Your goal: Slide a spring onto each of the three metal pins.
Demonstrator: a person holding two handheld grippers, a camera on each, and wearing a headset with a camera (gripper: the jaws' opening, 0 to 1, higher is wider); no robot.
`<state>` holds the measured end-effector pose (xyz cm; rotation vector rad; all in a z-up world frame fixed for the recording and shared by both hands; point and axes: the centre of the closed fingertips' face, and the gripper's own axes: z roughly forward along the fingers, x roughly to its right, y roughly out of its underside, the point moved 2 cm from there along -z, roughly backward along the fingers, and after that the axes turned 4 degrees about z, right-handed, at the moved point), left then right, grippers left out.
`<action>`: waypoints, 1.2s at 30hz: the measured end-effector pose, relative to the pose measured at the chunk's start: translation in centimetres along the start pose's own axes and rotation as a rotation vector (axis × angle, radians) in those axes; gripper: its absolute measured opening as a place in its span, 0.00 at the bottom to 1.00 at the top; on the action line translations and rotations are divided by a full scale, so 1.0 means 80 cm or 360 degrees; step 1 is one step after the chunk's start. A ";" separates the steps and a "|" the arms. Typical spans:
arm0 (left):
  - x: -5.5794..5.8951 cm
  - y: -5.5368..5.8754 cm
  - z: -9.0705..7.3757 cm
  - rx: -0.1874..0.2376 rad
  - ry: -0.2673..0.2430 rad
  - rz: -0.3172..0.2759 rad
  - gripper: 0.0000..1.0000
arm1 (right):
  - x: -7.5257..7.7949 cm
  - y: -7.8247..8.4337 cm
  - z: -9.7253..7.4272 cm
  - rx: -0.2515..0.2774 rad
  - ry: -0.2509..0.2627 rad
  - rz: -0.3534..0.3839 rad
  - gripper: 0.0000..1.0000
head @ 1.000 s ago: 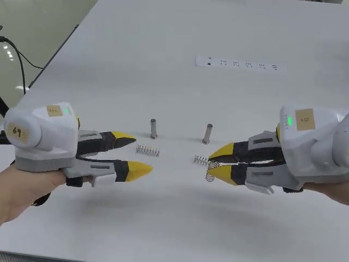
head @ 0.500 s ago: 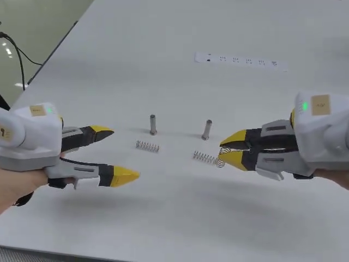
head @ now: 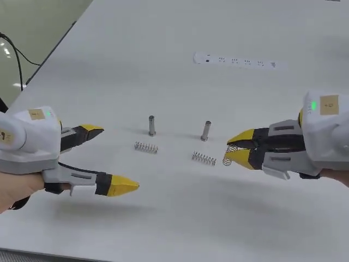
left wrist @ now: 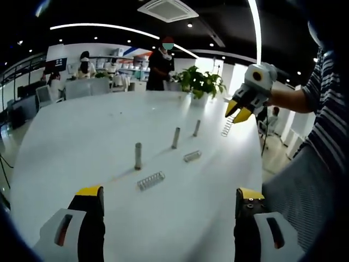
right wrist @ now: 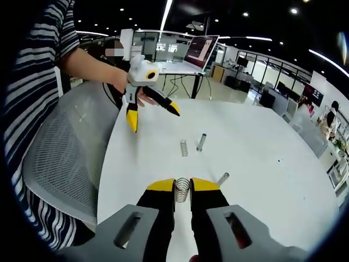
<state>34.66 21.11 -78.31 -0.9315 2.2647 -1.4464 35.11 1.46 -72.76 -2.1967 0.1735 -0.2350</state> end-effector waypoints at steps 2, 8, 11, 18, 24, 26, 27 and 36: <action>-0.001 0.001 -0.001 -0.0002 -0.0010 0.0000 0.98 | 0.001 0.000 -0.001 -0.0005 0.0001 -0.0003 0.07; -0.005 0.002 -0.003 -0.0005 -0.0023 -0.0004 0.98 | 0.006 0.006 -0.002 -0.0018 0.0023 0.0011 0.07; -0.007 0.001 -0.004 0.0003 -0.0035 -0.0007 0.98 | 0.011 0.015 -0.003 -0.0031 0.0046 0.0034 0.07; -0.009 0.001 -0.001 -0.0015 -0.0051 0.0019 0.98 | 0.034 0.026 -0.015 -0.0044 0.0105 0.0141 0.07; -0.005 0.001 0.001 -0.0015 -0.0034 0.0015 0.98 | 0.051 0.030 -0.027 -0.0040 0.0155 0.0191 0.07; -0.003 0.001 0.001 -0.0009 -0.0024 0.0005 0.98 | 0.059 0.033 -0.033 -0.0040 0.0182 0.0205 0.07; -0.003 0.001 0.001 -0.0010 -0.0023 0.0006 0.98 | 0.063 0.034 -0.037 -0.0037 0.0196 0.0218 0.07; -0.002 0.000 0.000 -0.0010 -0.0033 0.0011 0.98 | 0.088 0.043 -0.054 -0.0039 0.0303 0.0235 0.07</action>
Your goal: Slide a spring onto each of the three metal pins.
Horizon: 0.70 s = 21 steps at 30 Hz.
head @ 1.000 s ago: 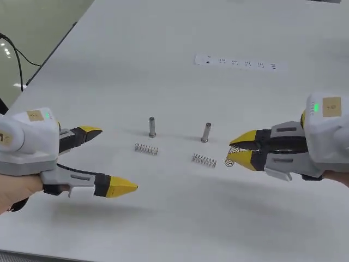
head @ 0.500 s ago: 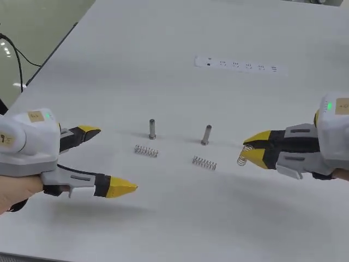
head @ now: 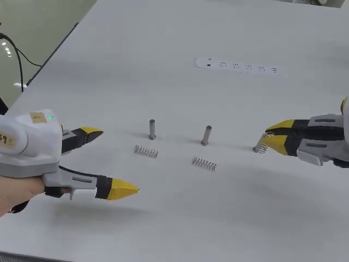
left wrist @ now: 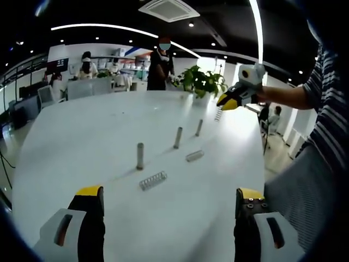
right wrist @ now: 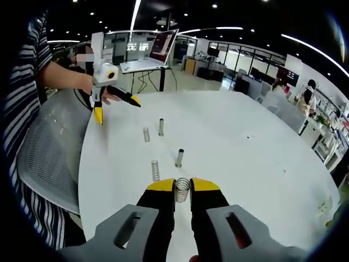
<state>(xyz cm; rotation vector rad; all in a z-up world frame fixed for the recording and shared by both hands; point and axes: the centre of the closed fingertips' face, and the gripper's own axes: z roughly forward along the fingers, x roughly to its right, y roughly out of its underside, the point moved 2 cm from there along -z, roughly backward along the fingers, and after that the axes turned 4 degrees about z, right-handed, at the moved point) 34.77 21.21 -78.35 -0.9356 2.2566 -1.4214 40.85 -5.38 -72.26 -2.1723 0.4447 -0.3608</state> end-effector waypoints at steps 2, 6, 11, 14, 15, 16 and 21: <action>0.000 -0.001 -0.001 -0.0001 -0.0004 0.0010 0.98 | 0.010 -0.001 -0.002 0.0010 0.0044 0.0009 0.07; -0.002 0.000 -0.001 -0.0002 -0.0012 0.0010 0.98 | 0.027 -0.004 -0.003 0.0023 0.0115 0.0034 0.07; -0.004 0.000 -0.004 0.0005 -0.0035 0.0010 0.98 | 0.047 -0.007 -0.003 0.0042 0.0204 0.0068 0.07; -0.004 0.000 -0.005 0.0007 -0.0039 0.0005 0.98 | 0.052 -0.006 0.000 0.0043 0.0219 0.0089 0.07; -0.005 0.001 -0.006 0.0005 -0.0044 0.0004 0.98 | 0.054 -0.006 0.001 0.0039 0.0221 0.0098 0.07; -0.006 0.001 -0.006 0.0004 -0.0047 0.0005 0.98 | 0.055 -0.006 0.002 0.0036 0.0226 0.0101 0.07; -0.007 0.001 -0.008 0.0008 -0.0055 -0.0004 0.98 | 0.060 0.000 0.009 0.0011 0.0235 0.0121 0.07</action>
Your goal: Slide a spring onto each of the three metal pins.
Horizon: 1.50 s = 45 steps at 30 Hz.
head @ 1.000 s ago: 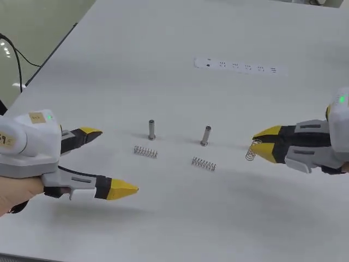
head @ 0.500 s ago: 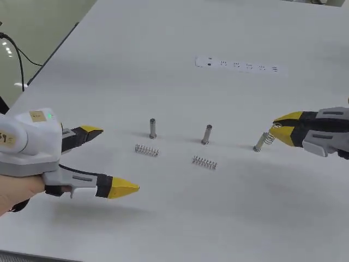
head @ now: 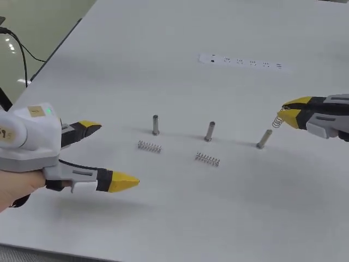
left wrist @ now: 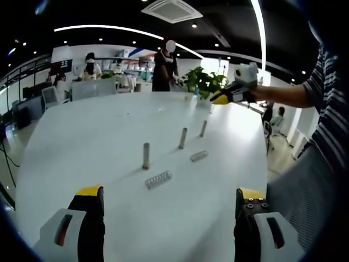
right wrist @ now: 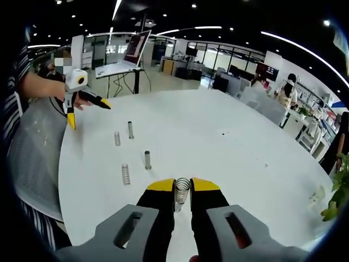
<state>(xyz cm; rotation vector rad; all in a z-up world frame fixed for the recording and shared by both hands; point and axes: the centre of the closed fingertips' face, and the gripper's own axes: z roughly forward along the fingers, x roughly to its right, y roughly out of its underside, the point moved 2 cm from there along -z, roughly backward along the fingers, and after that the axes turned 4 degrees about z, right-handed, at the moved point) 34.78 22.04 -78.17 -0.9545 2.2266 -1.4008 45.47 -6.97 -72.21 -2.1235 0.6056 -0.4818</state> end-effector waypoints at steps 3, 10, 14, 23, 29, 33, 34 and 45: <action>0.000 0.000 0.000 -0.0001 -0.0002 -0.0004 0.98 | 0.003 0.004 0.004 -0.0013 0.0008 0.0002 0.07; 0.000 0.004 -0.001 -0.0010 -0.0005 -0.0010 0.98 | 0.005 0.007 0.009 -0.0017 0.0014 0.0025 0.07; 0.000 0.003 -0.001 -0.0008 -0.0008 -0.0011 0.98 | 0.005 0.011 0.013 -0.0031 0.0011 0.0028 0.07; -0.003 0.002 -0.004 -0.0007 -0.0015 -0.0004 0.98 | 0.007 0.016 0.019 -0.0045 0.0017 0.0042 0.07; -0.003 0.005 -0.006 -0.0013 -0.0016 -0.0005 0.98 | 0.008 0.018 0.020 -0.0052 0.0021 0.0050 0.07; -0.003 0.005 -0.006 -0.0014 -0.0015 -0.0002 0.98 | 0.007 0.019 0.022 -0.0055 0.0018 0.0046 0.07; -0.003 0.004 -0.006 -0.0012 -0.0015 -0.0002 0.98 | 0.007 0.019 0.022 -0.0056 0.0019 0.0045 0.07; -0.003 0.006 -0.007 -0.0019 -0.0018 0.0002 0.98 | 0.005 0.025 0.024 -0.0073 0.0008 0.0059 0.07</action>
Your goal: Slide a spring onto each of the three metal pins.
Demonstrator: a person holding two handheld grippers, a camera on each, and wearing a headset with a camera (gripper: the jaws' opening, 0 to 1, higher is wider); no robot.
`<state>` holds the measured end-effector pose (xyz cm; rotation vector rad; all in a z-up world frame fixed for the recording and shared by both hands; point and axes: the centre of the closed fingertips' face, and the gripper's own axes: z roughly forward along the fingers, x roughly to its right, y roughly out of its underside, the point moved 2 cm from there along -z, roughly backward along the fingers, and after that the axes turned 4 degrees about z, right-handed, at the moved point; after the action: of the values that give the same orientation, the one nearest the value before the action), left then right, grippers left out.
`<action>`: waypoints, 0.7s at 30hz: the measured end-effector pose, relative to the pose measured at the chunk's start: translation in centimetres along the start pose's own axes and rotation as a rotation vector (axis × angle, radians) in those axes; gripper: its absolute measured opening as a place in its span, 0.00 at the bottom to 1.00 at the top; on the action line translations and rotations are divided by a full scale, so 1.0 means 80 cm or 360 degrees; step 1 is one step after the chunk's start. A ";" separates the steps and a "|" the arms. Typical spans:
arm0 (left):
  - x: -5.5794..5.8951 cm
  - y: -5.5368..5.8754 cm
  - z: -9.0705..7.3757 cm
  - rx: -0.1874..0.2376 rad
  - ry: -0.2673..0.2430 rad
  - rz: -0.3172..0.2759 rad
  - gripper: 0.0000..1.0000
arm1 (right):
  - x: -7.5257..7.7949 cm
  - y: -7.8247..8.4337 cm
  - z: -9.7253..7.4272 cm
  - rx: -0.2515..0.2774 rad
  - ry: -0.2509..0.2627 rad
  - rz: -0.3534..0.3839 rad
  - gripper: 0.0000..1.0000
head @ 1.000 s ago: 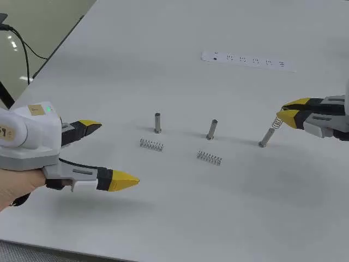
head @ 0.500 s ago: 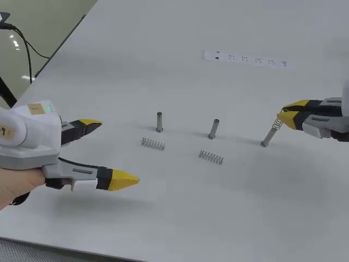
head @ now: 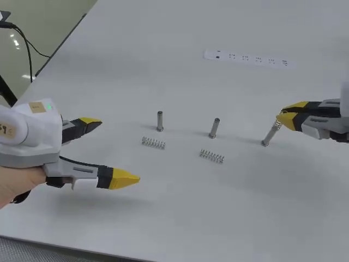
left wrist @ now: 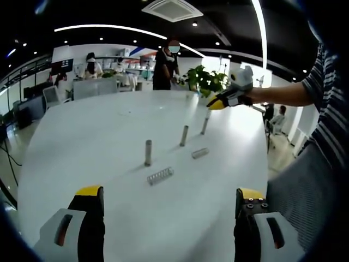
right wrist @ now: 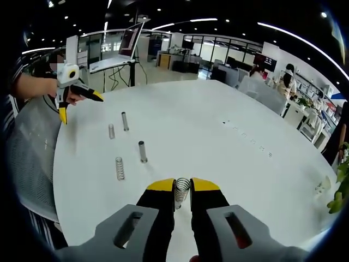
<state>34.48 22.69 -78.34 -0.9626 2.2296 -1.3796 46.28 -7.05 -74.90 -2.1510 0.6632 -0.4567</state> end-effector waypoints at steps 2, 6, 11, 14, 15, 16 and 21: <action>-0.001 0.001 0.000 -0.0002 -0.0002 -0.0001 0.98 | -0.001 0.001 0.001 -0.0001 -0.0002 -0.0001 0.07; -0.001 0.001 -0.002 -0.0004 -0.0005 0.0002 0.98 | 0.000 0.002 0.004 -0.0005 0.0001 0.0004 0.07; -0.002 0.001 -0.004 -0.0004 -0.0012 -0.0003 0.98 | 0.000 0.006 0.006 -0.0020 -0.0006 0.0019 0.07; -0.002 0.002 -0.004 -0.0011 -0.0014 -0.0001 0.98 | -0.001 0.012 0.010 -0.0033 -0.0013 0.0053 0.07; -0.002 0.002 -0.003 -0.0009 -0.0012 -0.0003 0.98 | -0.001 0.015 0.012 -0.0037 -0.0011 0.0057 0.07; -0.002 0.001 -0.003 -0.0006 -0.0011 -0.0006 0.98 | -0.001 0.016 0.013 -0.0039 -0.0011 0.0058 0.07; 0.000 -0.001 0.000 -0.0003 0.0001 -0.0002 0.97 | -0.006 0.027 0.019 -0.0081 -0.0021 0.0059 0.07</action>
<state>34.55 22.68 -78.24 -0.9647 2.2313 -1.3791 46.08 -7.00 -77.58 -2.1841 0.7130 -0.4099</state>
